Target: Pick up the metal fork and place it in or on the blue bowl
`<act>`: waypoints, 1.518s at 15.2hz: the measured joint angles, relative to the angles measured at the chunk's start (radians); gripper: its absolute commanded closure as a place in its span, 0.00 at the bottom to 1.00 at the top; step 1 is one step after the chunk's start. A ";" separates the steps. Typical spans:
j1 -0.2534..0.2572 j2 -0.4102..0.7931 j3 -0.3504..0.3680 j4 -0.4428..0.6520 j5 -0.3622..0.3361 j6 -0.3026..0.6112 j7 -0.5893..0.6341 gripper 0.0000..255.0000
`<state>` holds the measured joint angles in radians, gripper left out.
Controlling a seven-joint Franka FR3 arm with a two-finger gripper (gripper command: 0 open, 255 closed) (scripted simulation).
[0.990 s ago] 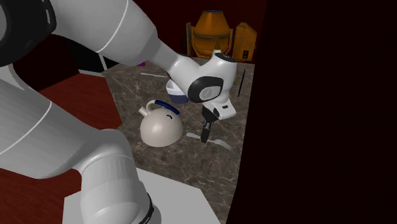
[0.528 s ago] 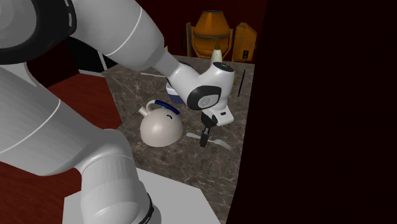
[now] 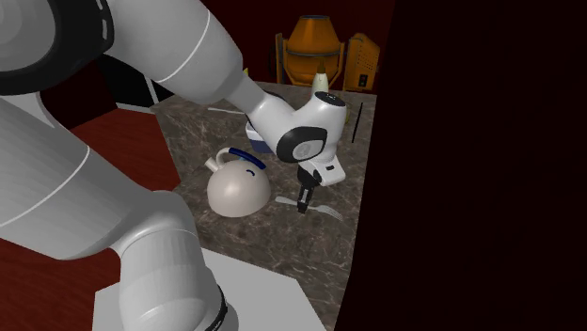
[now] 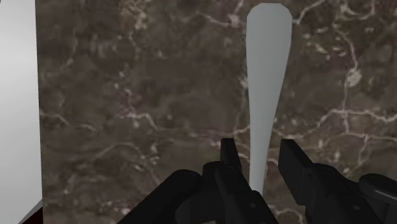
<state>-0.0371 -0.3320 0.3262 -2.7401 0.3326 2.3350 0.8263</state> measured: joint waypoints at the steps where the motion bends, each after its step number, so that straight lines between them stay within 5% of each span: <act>1: 0.000 0.000 0.000 0.000 0.000 0.000 0.000 1.00; 8: 0.000 -0.007 -0.001 0.001 0.000 -0.008 0.000 1.00; 23: -0.003 -0.155 -0.033 0.098 -0.027 -0.251 0.026 1.00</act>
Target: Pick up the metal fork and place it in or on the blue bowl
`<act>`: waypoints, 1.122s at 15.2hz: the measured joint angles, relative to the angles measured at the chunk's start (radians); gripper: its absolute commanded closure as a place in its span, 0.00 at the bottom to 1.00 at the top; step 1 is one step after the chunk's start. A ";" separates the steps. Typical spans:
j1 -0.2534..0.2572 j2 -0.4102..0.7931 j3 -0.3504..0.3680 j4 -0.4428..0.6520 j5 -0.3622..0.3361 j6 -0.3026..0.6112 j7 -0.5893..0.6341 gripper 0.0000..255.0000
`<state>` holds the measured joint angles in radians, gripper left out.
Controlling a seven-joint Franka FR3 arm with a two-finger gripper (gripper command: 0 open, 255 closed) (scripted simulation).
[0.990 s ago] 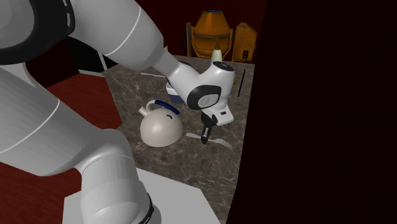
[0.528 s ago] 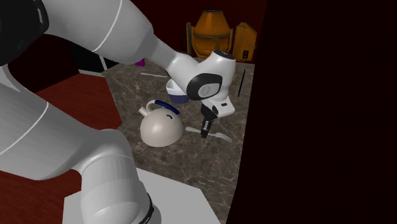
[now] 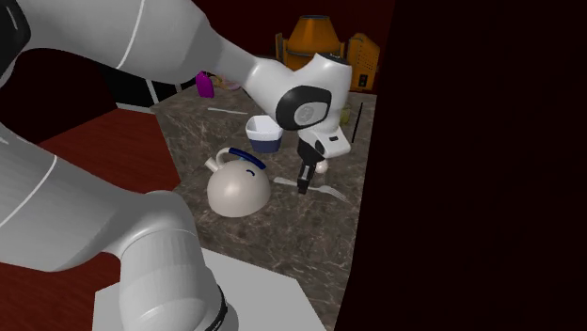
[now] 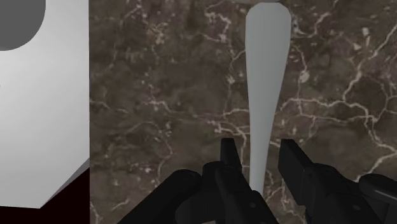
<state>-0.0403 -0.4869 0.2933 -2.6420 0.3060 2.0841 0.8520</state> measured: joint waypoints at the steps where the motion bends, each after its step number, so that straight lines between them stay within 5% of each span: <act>1: 0.000 -0.008 -0.002 0.009 -0.002 -0.017 0.003 1.00; 17: -0.009 -0.090 -0.040 0.170 -0.034 -0.259 0.026 1.00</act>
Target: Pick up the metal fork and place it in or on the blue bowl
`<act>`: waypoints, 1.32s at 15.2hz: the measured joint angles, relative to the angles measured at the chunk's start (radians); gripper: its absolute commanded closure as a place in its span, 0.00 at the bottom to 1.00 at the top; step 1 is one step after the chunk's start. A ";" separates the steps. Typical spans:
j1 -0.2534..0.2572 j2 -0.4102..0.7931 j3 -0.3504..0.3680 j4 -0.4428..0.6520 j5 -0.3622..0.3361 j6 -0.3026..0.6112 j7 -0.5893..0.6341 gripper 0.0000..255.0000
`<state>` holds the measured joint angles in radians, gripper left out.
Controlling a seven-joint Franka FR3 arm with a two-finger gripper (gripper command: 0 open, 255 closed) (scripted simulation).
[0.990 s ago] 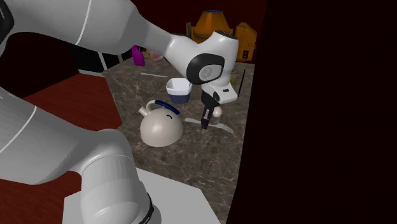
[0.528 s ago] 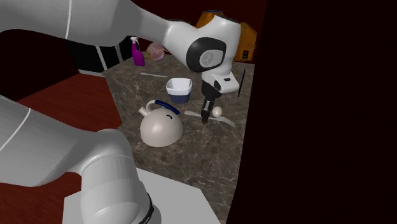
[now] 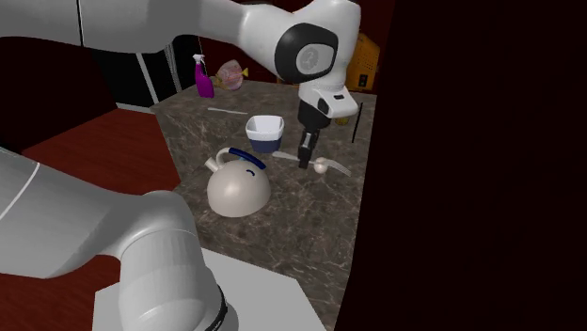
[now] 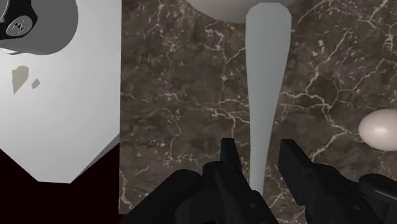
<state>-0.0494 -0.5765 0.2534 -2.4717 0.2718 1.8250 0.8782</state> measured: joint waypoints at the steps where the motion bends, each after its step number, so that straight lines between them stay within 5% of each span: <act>1: -0.001 0.002 -0.002 0.017 -0.003 -0.015 0.002 1.00; 11: 0.058 0.129 0.164 0.142 0.056 0.030 0.202 1.00; 20: 0.088 0.379 0.351 0.353 0.003 0.108 0.451 1.00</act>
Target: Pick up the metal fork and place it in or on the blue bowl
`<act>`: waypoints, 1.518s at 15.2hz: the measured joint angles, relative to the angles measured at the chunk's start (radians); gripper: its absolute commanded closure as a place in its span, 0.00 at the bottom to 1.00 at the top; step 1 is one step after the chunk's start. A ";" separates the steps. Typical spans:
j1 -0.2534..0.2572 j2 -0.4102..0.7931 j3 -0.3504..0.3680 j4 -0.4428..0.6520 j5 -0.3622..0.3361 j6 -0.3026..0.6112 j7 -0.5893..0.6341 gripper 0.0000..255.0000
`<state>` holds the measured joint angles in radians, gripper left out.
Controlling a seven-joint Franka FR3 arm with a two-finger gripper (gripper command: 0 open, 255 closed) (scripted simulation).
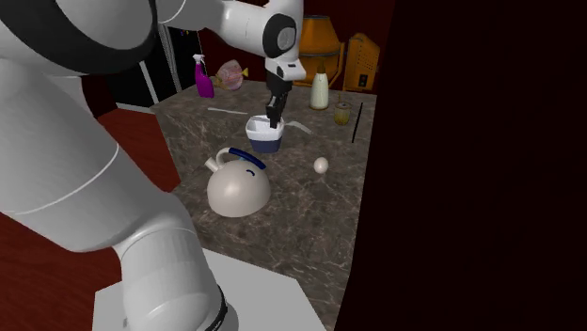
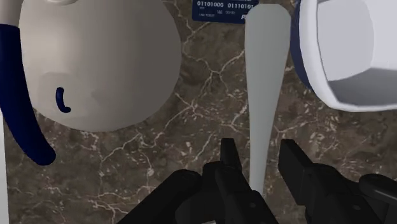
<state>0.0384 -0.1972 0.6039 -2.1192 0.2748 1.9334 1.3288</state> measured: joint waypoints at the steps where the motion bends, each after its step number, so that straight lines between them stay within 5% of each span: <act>1: 0.002 0.035 0.017 0.037 -0.019 -0.001 0.030 1.00; 6: 0.042 0.219 0.098 0.205 -0.134 0.006 0.199 1.00; 13: 0.192 0.510 0.128 0.486 -0.343 -0.029 0.423 1.00; 23: 0.214 0.566 0.114 0.419 -0.383 0.083 0.447 1.00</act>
<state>0.2526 0.3691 0.7176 -1.7002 -0.1079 2.0162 1.7755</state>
